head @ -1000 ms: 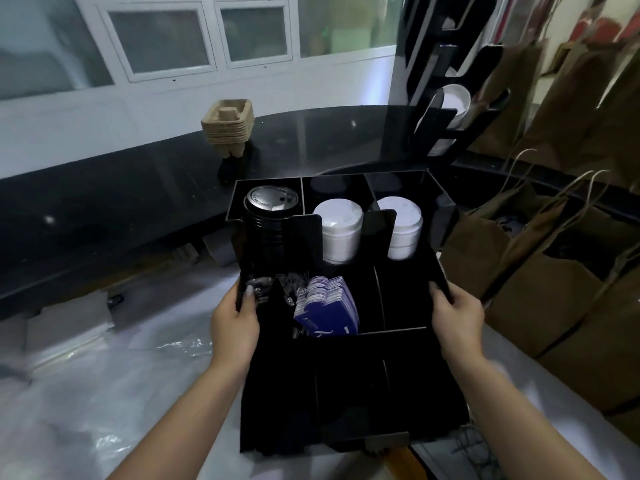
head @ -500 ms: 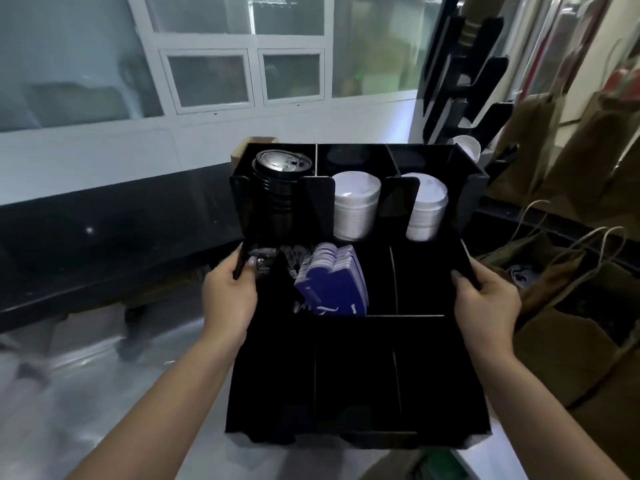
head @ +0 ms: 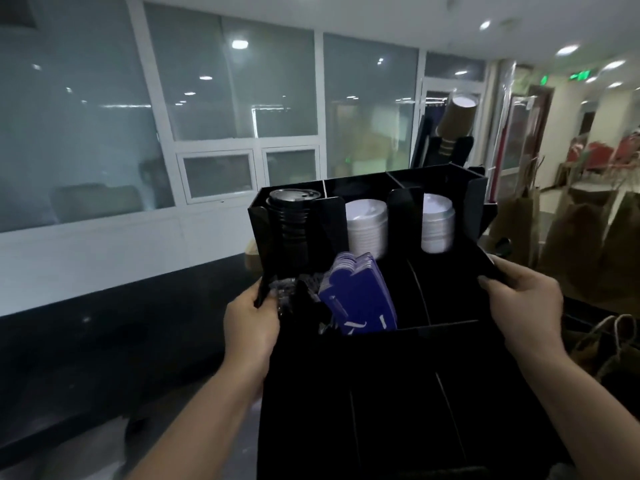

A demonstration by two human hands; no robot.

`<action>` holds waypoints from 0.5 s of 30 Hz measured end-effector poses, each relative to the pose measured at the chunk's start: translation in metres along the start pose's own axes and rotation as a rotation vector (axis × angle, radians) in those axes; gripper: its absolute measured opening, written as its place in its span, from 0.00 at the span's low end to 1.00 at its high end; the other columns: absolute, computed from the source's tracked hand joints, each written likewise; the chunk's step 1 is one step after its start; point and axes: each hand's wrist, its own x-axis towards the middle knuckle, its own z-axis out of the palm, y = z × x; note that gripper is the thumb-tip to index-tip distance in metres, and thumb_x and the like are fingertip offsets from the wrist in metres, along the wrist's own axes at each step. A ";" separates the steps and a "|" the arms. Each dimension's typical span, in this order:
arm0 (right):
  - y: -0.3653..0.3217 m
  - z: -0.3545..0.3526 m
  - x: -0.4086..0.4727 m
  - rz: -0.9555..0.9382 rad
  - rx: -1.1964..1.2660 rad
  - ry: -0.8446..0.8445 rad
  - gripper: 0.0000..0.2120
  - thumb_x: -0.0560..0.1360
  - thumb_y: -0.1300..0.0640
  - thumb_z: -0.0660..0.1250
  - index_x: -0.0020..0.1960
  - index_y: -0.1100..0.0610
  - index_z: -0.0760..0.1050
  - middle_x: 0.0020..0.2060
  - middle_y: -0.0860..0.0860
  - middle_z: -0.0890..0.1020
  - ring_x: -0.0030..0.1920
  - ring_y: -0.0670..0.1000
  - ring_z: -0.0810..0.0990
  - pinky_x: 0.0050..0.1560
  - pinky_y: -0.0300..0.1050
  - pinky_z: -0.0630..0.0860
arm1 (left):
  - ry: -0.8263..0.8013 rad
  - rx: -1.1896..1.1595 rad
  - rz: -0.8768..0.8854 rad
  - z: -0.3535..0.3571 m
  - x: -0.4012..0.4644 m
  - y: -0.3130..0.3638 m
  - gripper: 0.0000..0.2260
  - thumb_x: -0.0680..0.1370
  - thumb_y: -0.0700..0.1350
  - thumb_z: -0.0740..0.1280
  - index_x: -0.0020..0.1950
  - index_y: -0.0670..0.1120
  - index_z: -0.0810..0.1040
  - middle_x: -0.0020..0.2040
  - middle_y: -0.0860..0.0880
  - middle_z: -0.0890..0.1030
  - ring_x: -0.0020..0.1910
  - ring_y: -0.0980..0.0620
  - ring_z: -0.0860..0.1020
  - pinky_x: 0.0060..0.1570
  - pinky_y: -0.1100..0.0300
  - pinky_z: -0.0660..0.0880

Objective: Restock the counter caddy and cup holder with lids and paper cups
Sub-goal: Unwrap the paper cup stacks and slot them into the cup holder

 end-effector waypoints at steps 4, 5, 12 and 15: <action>-0.011 0.002 0.018 -0.023 0.050 0.032 0.17 0.75 0.67 0.67 0.60 0.53 0.80 0.44 0.39 0.83 0.47 0.42 0.82 0.49 0.34 0.79 | -0.023 0.067 0.107 0.011 0.025 0.029 0.09 0.79 0.44 0.65 0.55 0.52 0.83 0.41 0.52 0.85 0.43 0.51 0.82 0.46 0.51 0.78; -0.012 0.003 0.022 -0.029 0.059 0.032 0.17 0.75 0.66 0.67 0.60 0.52 0.80 0.44 0.39 0.83 0.48 0.41 0.82 0.49 0.34 0.78 | -0.020 0.075 0.125 0.013 0.032 0.034 0.09 0.79 0.44 0.65 0.54 0.51 0.84 0.41 0.52 0.84 0.43 0.50 0.82 0.45 0.51 0.78; -0.014 0.038 0.056 -0.045 -0.022 0.096 0.18 0.74 0.65 0.67 0.56 0.45 0.81 0.35 0.37 0.82 0.38 0.39 0.78 0.41 0.29 0.73 | -0.037 0.102 0.159 0.037 0.084 0.037 0.11 0.79 0.40 0.64 0.48 0.54 0.82 0.34 0.56 0.81 0.34 0.54 0.77 0.36 0.58 0.73; -0.011 0.054 0.072 -0.050 -0.060 0.099 0.18 0.74 0.65 0.66 0.61 0.51 0.80 0.37 0.40 0.81 0.35 0.35 0.74 0.35 0.26 0.68 | -0.005 0.133 0.139 0.044 0.102 0.025 0.09 0.79 0.41 0.65 0.55 0.49 0.83 0.40 0.52 0.83 0.39 0.53 0.79 0.39 0.58 0.75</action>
